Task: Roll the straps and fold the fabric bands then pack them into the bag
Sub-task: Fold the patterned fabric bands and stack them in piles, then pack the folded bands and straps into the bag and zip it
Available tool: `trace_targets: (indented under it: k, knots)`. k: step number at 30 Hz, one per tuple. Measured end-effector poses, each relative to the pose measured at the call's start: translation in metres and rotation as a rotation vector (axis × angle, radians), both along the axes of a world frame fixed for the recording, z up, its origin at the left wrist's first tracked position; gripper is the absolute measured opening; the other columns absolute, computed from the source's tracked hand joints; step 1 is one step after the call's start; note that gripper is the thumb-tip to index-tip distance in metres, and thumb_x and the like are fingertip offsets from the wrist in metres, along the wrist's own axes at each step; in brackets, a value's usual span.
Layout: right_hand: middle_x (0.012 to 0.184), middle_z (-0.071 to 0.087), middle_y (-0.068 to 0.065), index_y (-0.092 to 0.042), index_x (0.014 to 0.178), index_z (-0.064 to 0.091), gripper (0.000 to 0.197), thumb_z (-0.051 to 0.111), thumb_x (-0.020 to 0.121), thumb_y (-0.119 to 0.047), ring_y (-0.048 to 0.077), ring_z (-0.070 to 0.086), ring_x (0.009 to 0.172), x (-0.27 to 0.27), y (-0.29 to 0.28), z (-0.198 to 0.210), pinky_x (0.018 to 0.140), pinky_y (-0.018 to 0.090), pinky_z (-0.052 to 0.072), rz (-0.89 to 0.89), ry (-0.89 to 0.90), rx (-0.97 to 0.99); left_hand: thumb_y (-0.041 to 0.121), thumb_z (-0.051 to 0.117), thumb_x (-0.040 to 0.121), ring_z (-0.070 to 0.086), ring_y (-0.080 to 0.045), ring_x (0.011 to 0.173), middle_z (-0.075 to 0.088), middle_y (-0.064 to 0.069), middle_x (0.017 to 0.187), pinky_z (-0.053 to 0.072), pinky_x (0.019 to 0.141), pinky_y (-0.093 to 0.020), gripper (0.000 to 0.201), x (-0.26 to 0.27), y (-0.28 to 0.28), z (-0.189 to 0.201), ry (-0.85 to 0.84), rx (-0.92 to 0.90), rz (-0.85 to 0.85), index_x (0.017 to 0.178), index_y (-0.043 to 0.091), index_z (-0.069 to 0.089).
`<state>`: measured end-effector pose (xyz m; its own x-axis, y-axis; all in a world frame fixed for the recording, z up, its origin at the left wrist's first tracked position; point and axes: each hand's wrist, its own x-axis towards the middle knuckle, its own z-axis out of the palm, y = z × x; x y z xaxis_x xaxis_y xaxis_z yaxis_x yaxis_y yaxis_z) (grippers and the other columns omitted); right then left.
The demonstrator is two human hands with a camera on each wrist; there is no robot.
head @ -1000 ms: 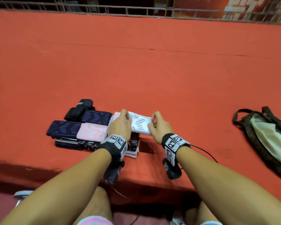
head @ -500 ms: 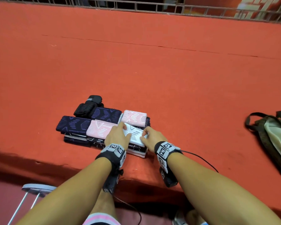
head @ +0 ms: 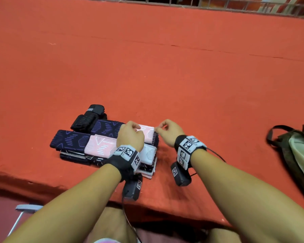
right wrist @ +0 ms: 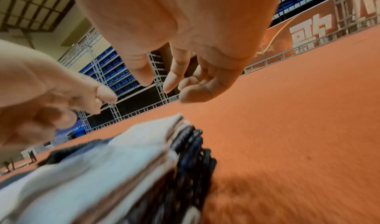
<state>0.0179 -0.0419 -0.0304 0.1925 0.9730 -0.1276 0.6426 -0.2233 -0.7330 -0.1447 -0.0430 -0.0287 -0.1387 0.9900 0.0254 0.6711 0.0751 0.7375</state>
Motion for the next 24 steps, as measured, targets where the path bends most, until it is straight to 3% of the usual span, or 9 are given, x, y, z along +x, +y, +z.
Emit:
trace_targets:
  k: [3,9,12,16,19,21,24]
  knots:
    - [0.089,0.065,-0.003,-0.021,0.097,0.061,0.025,0.070,0.088,-0.043,0.015,0.057,0.077,0.014,0.042,-0.002,0.068,0.028,0.041,0.046,0.078,-0.057,0.015,0.059,0.085,0.058,-0.016,0.087,0.064,0.002,0.102,0.038,0.073,-0.027,0.014,0.010,0.023,-0.006,-0.140,-0.037,0.066,0.096,0.025,0.061]
    - [0.100,0.065,0.002,-0.017,0.114,0.063,0.036,0.072,0.088,-0.040,0.017,0.060,0.084,0.002,0.108,-0.036,0.077,0.028,0.048,0.183,0.221,-0.318,0.016,0.062,0.087,0.063,-0.014,0.092,0.067,0.009,0.096,0.041,0.077,-0.025,0.018,0.023,0.062,-0.023,-0.187,-0.143,0.208,0.103,0.022,0.068]
    - [0.110,0.063,0.001,-0.019,0.121,0.062,0.042,0.070,0.088,-0.043,0.016,0.059,0.097,-0.006,0.117,-0.045,0.082,0.026,0.044,0.266,0.198,-0.447,0.014,0.061,0.087,0.063,-0.012,0.089,0.066,0.011,0.091,0.044,0.079,-0.026,0.020,0.019,0.067,-0.021,-0.182,-0.169,0.246,0.101,0.024,0.069]
    - [0.126,0.062,0.004,-0.017,0.131,0.059,0.057,0.062,0.090,-0.056,0.023,0.059,0.115,-0.016,0.118,-0.044,0.091,0.030,0.043,0.368,0.155,-0.625,0.022,0.058,0.092,0.062,-0.010,0.088,0.068,0.009,0.097,0.048,0.082,-0.028,0.018,0.013,0.053,-0.013,-0.073,-0.175,0.210,0.106,0.024,0.069]
    - [0.145,0.052,0.012,-0.013,0.147,0.044,0.081,0.051,0.089,-0.070,0.031,0.051,0.130,-0.025,0.113,-0.042,0.103,0.035,0.040,0.497,0.038,-0.732,0.029,0.055,0.095,0.061,-0.013,0.094,0.065,0.007,0.104,0.049,0.083,-0.032,0.019,0.011,0.036,-0.016,0.055,-0.182,0.215,0.109,0.024,0.067]
    - [0.147,0.050,0.015,-0.012,0.150,0.039,0.085,0.053,0.088,-0.069,0.033,0.050,0.131,-0.026,0.111,-0.041,0.104,0.034,0.040,0.558,-0.054,-0.721,0.027,0.056,0.095,0.058,-0.018,0.105,0.065,0.004,0.109,0.046,0.091,-0.035,0.020,0.011,0.023,-0.020,0.111,-0.193,0.261,0.110,0.022,0.068]
    - [0.143,0.055,0.013,-0.012,0.147,0.042,0.076,0.060,0.089,-0.058,0.032,0.054,0.126,-0.023,0.111,-0.037,0.102,0.034,0.042,0.581,-0.039,-0.725,0.025,0.060,0.091,0.050,-0.022,0.114,0.063,0.004,0.114,0.037,0.098,-0.036,0.022,0.018,0.000,-0.023,0.187,-0.163,0.387,0.111,0.025,0.069]
